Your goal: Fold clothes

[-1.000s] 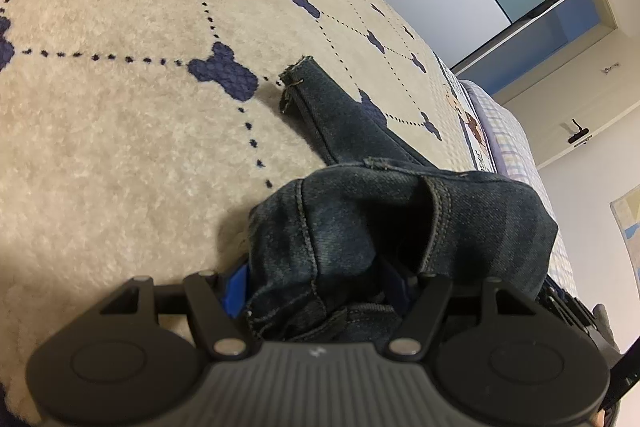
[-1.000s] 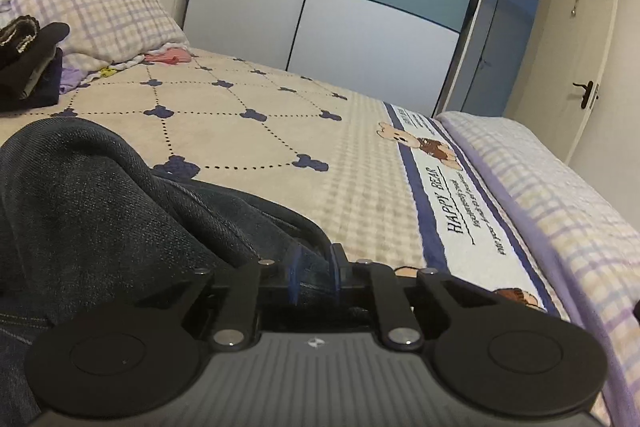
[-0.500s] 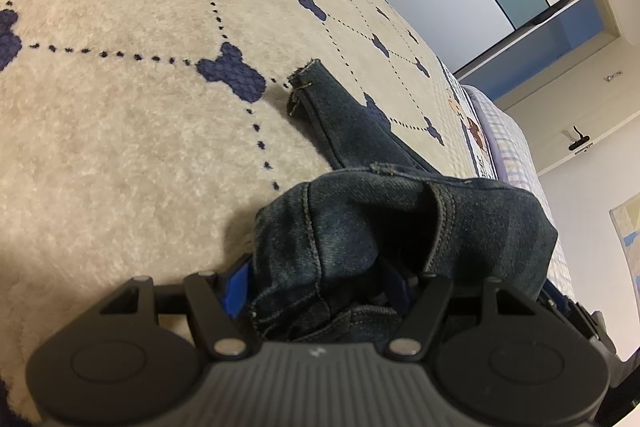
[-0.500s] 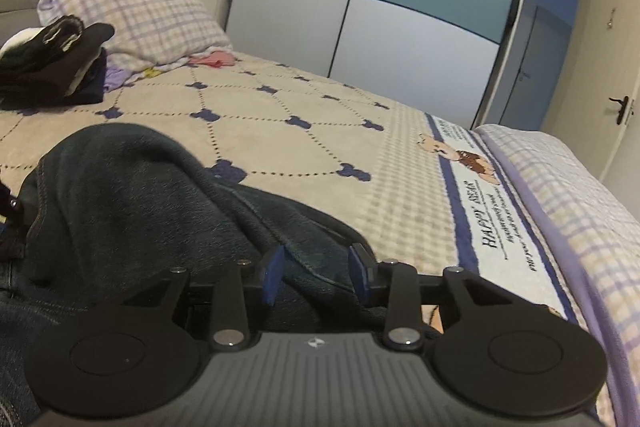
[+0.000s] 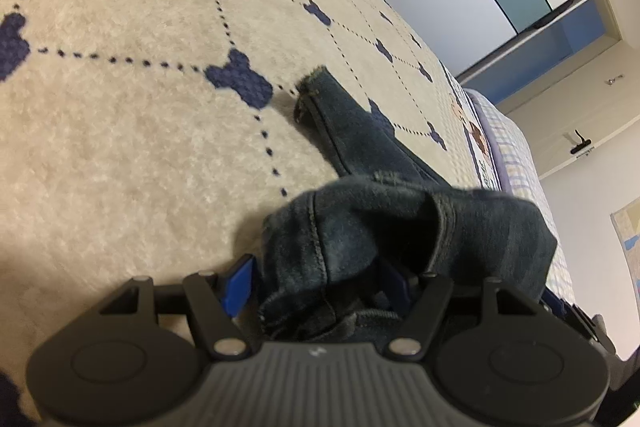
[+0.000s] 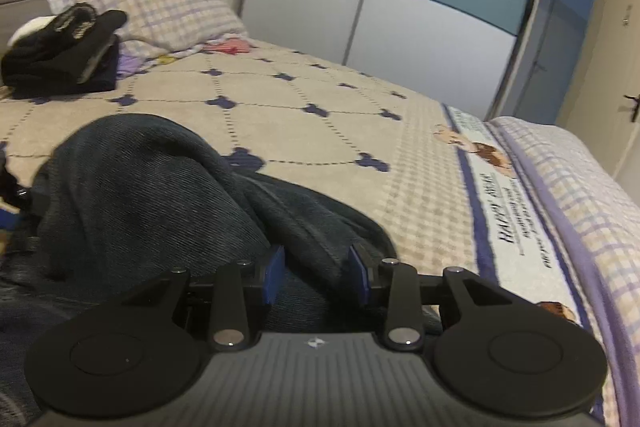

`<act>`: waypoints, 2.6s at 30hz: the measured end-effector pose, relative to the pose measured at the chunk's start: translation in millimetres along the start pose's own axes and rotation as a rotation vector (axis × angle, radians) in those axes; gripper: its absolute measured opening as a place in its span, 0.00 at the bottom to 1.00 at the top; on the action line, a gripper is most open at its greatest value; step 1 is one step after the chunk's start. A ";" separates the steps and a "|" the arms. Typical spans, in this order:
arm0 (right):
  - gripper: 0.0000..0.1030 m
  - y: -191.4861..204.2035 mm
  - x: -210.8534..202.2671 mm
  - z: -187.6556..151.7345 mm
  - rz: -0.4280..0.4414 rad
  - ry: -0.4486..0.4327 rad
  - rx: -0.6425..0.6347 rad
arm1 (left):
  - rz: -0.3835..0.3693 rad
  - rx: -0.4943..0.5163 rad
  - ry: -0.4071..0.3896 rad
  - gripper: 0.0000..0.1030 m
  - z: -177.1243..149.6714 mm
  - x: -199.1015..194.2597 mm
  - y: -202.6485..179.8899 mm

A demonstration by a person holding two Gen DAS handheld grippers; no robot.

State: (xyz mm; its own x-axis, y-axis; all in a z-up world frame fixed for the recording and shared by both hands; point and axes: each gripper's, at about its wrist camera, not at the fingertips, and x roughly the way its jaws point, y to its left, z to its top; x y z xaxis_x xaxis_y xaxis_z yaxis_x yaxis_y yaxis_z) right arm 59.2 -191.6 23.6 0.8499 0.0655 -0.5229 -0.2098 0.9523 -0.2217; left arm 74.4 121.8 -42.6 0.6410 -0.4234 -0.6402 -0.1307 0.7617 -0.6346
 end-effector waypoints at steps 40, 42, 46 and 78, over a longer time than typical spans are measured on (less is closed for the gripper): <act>0.07 -112.8 -49.3 -14.8 -0.580 -0.042 0.282 | 0.029 0.090 -0.041 0.34 -2.3 -5.4 -6.2; 0.08 -123.9 -51.8 -22.3 -0.609 -0.017 0.305 | 0.031 0.090 -0.044 0.35 -2.9 -6.5 -6.2; 0.08 -144.8 -51.0 -39.5 -0.648 0.061 0.360 | 0.032 0.076 -0.049 0.37 -3.0 -10.9 -4.5; 0.50 -84.4 64.1 -5.6 -0.107 0.144 0.440 | -0.049 0.117 -0.037 0.59 7.6 21.7 -1.0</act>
State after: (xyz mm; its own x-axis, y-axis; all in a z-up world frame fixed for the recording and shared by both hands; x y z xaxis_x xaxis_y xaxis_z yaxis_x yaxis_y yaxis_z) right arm 128.7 -269.5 4.2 0.7734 -0.0521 -0.6318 0.1261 0.9893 0.0728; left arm 94.2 115.5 -52.6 0.6722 -0.4452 -0.5916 -0.0102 0.7934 -0.6086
